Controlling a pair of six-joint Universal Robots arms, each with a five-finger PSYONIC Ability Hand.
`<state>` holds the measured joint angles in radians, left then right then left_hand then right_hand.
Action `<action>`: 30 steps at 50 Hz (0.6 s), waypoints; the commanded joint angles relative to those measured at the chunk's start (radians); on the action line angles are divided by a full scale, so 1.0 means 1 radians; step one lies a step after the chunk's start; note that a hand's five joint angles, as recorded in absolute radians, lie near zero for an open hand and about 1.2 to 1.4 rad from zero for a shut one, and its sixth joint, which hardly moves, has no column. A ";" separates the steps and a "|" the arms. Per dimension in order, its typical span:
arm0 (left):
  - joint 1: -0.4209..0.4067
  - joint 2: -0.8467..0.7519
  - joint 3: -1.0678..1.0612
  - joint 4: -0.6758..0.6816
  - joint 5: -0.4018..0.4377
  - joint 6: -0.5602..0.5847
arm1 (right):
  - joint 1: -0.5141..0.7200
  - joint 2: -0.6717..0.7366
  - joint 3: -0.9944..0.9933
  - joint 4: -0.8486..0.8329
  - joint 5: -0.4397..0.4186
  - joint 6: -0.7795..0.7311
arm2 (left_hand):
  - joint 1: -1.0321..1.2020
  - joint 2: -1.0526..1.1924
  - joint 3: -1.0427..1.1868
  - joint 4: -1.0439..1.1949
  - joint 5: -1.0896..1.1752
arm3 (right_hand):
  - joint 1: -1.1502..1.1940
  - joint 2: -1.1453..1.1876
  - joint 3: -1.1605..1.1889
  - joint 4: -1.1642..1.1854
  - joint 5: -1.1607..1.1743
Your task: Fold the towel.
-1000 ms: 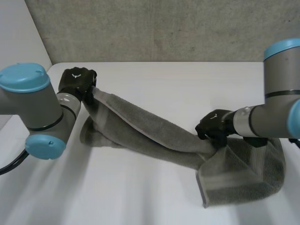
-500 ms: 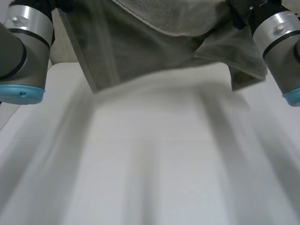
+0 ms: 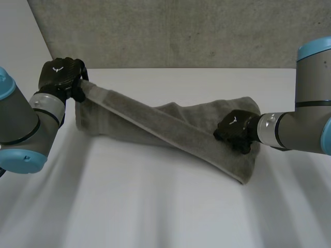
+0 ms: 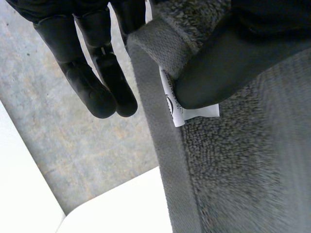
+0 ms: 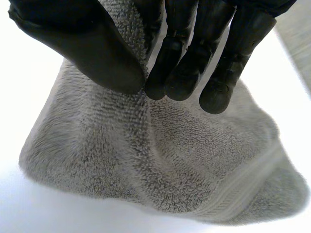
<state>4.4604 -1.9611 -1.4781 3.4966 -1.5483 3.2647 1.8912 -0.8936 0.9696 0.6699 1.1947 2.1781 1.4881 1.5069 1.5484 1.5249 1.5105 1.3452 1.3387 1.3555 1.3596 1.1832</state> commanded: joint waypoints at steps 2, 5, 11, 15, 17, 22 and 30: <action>0.002 -0.015 -0.005 0.002 -0.001 0.000 | 0.009 0.100 -0.042 0.007 -0.001 0.006 | -0.092 -0.111 -0.152 -0.129 -0.289 | 0.051 0.058 0.041 0.037 0.039; -0.001 -0.038 0.002 0.006 -0.001 0.003 | 0.016 0.128 -0.037 -0.097 0.009 0.012 | -0.092 -0.111 -0.152 -0.129 -0.289 | 0.051 0.058 0.041 0.037 0.039; -0.003 -0.085 0.050 0.013 -0.018 0.003 | 0.022 0.116 0.018 -0.387 0.063 0.200 | -0.092 -0.111 -0.152 -0.129 -0.289 | 0.051 0.058 0.041 0.037 0.039; 0.000 -0.105 0.081 0.013 -0.022 0.001 | 0.020 0.047 0.073 -0.504 0.083 0.294 | -0.092 -0.111 -0.152 -0.129 -0.289 | -0.053 -0.046 -0.063 -0.067 -0.065; 0.008 -0.120 0.110 0.015 -0.053 0.001 | 0.011 -0.034 0.133 -0.590 0.091 0.350 | -0.092 -0.111 -0.152 -0.129 -0.289 | -0.266 -0.260 -0.277 -0.281 -0.279; 0.019 -0.136 0.133 0.013 -0.143 0.003 | 0.008 -0.105 0.214 -0.616 0.095 0.374 | -0.092 -0.111 -0.152 -0.129 -0.289 | -0.672 -0.666 -0.683 -0.687 -0.685; 0.023 -0.139 0.108 0.013 -0.147 0.003 | 0.011 -0.234 0.442 -0.612 0.097 0.404 | -0.092 -0.111 -0.152 -0.129 -0.289 | -0.911 -0.904 -0.921 -0.925 -0.923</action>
<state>4.4821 -2.0990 -1.3507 3.5101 -1.6951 3.2667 1.9009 -1.0393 1.2553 0.0463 1.2916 2.5661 1.4930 1.5069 1.5487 1.5249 1.5105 0.5236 0.5379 0.5342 0.5345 0.3250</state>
